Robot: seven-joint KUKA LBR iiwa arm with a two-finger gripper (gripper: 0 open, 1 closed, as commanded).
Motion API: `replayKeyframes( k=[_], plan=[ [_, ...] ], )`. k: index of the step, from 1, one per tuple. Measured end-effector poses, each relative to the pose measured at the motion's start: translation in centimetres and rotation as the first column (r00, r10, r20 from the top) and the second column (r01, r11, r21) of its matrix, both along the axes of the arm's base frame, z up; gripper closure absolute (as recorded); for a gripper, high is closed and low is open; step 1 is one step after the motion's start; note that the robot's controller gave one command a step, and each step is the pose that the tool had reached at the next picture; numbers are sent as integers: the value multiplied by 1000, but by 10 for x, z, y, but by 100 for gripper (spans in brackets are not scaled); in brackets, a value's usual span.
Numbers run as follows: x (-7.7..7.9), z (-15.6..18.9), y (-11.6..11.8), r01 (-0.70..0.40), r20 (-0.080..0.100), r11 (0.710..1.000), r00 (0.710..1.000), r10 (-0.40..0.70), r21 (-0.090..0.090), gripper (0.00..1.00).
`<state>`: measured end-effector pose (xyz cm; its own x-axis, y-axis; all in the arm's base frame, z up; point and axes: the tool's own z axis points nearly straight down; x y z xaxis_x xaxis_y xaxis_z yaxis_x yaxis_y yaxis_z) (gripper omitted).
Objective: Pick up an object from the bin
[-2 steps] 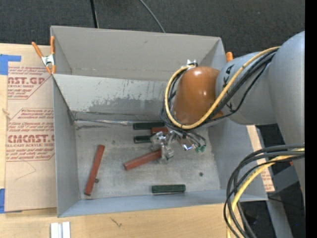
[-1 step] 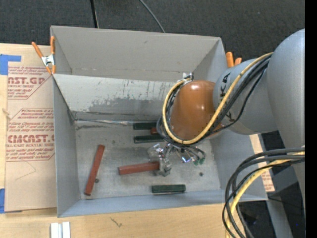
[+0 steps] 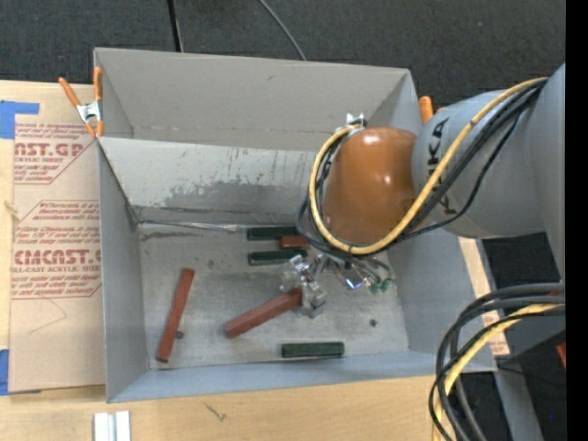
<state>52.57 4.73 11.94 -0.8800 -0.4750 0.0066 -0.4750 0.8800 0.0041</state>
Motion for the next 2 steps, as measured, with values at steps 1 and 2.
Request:
replayKeyframes(
  k=[1,2],
  plan=[
    [-14,47,-23,-34,9,999,999,34,1,0],
    [-14,47,-23,-34,9,999,999,34,1,0]
  ],
)
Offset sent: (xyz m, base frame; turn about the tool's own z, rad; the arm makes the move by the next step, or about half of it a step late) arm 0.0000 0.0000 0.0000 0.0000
